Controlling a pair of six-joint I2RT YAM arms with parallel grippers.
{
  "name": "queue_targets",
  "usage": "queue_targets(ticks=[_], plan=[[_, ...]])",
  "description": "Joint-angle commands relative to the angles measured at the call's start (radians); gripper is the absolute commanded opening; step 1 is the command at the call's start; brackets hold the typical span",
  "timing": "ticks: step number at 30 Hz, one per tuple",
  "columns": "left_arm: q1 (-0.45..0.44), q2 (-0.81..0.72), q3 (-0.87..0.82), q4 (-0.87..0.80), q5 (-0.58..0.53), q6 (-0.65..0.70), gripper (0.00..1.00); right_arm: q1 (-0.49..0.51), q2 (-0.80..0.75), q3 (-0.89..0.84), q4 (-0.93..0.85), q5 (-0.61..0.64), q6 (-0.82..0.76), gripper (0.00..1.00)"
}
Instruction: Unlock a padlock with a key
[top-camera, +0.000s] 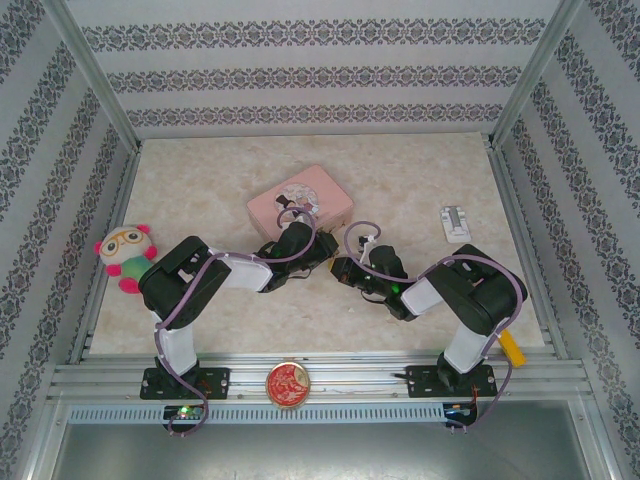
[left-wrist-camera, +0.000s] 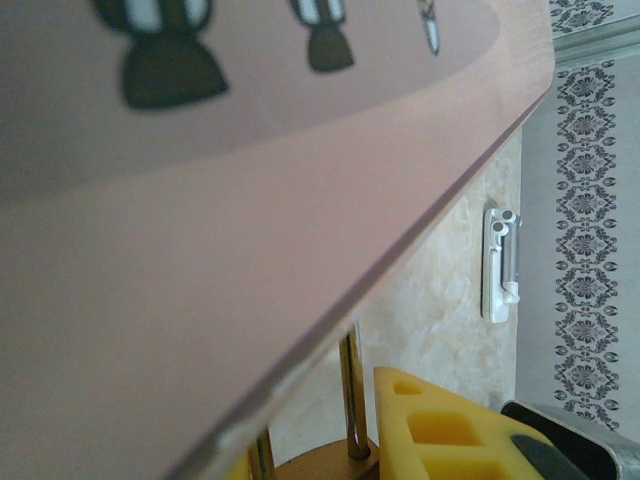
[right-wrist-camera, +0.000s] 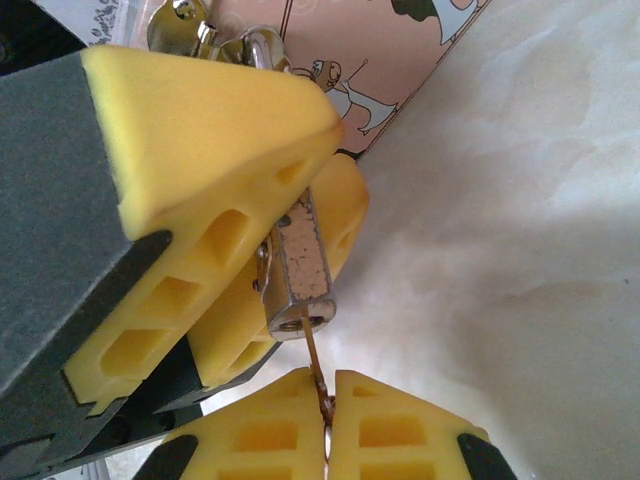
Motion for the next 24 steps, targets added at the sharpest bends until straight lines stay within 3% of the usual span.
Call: queue_targets(ticks=[1,24], plan=[[-0.022,0.030,-0.038,-0.034,0.187,-0.135,0.09,-0.023,0.011,-0.007,0.071,0.030,-0.001,0.00],[-0.022,0.028,-0.047,-0.037,0.186,-0.137,0.09,-0.118,-0.093,-0.020,-0.011,-0.045,-0.042,0.00]])
